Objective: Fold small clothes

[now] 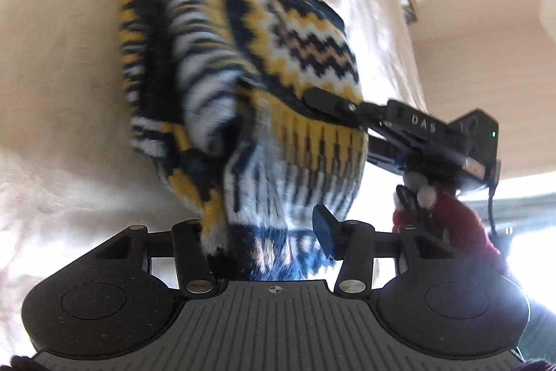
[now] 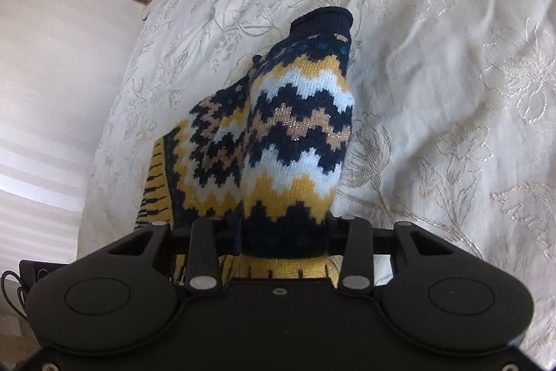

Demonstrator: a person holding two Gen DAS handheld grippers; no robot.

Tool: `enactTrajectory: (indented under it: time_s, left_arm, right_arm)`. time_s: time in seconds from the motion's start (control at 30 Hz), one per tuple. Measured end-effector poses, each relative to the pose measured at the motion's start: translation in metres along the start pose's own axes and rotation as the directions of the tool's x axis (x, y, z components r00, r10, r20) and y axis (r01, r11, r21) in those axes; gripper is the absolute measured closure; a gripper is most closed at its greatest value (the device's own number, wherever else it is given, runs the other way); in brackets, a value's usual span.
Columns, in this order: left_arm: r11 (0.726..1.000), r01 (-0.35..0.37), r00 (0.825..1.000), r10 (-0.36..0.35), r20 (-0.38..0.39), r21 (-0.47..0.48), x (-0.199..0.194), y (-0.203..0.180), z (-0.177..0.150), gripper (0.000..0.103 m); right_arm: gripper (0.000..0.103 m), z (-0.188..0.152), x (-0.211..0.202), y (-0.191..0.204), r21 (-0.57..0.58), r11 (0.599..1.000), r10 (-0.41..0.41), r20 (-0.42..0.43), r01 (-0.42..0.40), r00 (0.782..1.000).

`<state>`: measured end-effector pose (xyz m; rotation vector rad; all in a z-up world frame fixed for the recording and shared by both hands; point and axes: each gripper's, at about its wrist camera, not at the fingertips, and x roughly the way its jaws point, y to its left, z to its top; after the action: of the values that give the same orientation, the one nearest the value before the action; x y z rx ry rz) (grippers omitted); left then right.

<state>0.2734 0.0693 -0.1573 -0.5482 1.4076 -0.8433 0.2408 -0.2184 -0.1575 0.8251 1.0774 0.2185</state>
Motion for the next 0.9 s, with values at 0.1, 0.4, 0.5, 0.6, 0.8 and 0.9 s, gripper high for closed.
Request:
enactTrajectory:
  time_s: [0.1, 0.4, 0.5, 0.6, 0.8, 0.9]
  left_arm:
    - [1.0, 0.028, 1.0, -0.028, -0.014, 0.012, 0.002, -0.017, -0.015, 0.056]
    - [0.998, 0.042, 0.993, -0.036, -0.112, 0.051, 0.028, -0.067, -0.111, 0.054]
    - [0.999, 0.013, 0.99, -0.006, -0.144, 0.044, 0.046, -0.077, -0.15, 0.053]
    - [0.995, -0.092, 0.983, 0.097, -0.157, 0.04, 0.061, -0.079, -0.18, 0.047]
    - [0.959, -0.28, 0.959, 0.281, -0.038, 0.038, 0.046, -0.088, -0.213, 0.045]
    - [0.94, -0.327, 0.945, 0.326, 0.03, 0.092, 0.026, -0.106, -0.221, 0.045]
  right_arm:
    - [0.055, -0.011, -0.021, 0.008, -0.011, 1.0, 0.001, 0.013, -0.001, 1.0]
    - [0.055, -0.088, -0.106, -0.021, 0.006, 0.999, -0.04, -0.036, 0.04, 0.999]
    - [0.053, -0.114, -0.125, -0.034, -0.025, 0.997, -0.073, -0.08, 0.071, 0.994]
    - [0.045, -0.135, -0.138, -0.045, -0.063, 0.992, -0.117, -0.125, 0.11, 0.985]
    - [0.019, -0.154, -0.152, -0.047, -0.192, 0.966, -0.201, -0.13, 0.174, 0.971]
    - [0.014, -0.156, -0.163, -0.049, -0.211, 0.962, -0.195, -0.092, 0.172, 0.977]
